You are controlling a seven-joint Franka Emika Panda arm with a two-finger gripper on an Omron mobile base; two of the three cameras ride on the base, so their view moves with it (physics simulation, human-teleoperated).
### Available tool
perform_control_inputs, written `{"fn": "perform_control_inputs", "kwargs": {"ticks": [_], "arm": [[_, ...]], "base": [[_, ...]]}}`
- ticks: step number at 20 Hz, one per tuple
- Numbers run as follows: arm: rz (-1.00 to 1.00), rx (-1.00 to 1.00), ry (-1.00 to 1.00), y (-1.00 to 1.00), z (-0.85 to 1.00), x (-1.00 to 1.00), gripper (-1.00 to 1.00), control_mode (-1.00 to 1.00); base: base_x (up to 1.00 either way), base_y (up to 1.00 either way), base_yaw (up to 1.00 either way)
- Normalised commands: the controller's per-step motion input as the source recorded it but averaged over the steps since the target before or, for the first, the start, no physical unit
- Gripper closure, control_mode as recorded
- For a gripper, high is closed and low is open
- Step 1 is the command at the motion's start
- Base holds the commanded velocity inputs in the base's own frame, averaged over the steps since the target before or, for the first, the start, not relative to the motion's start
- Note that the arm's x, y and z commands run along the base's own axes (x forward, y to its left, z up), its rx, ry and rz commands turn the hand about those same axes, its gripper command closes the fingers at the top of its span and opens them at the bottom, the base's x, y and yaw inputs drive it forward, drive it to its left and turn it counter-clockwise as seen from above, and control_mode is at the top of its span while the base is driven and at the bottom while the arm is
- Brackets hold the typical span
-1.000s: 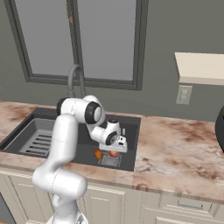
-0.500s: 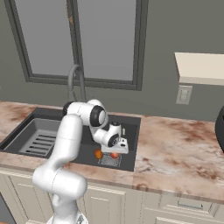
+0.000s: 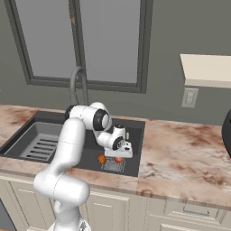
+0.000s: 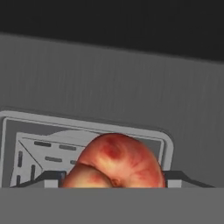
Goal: There is a mixed pile of frozen fruits and vegetables on the counter. Locate all the frozen vegetables and place the items in a bowl on the counter. Take all the frozen fruits and defrost them in a running sink.
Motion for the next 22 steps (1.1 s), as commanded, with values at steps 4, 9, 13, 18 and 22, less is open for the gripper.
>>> {"fn": "perform_control_inputs", "kwargs": {"ticks": [4, 9, 13, 18, 22], "arm": [[0.0, 0.0, 0.04, 0.05, 0.4, -0.23, -1.0, -1.0], [-0.02, 0.08, 0.01, 0.02, 0.82, -0.24, -1.0, -1.0], [-0.02, 0.06, 0.0, 0.0, 1.0, -0.34, -1.0, -1.0], [0.0, 0.0, 0.0, 0.0, 1.0, -0.43, -1.0, -1.0], [0.0, -0.05, -0.07, 0.03, 1.0, -0.42, -1.0, -1.0]], "base": [[0.0, 0.0, 0.0], [0.0, 0.0, 0.0], [0.0, 0.0, 0.0], [0.0, 0.0, 0.0], [0.0, 0.0, 0.0]]}}
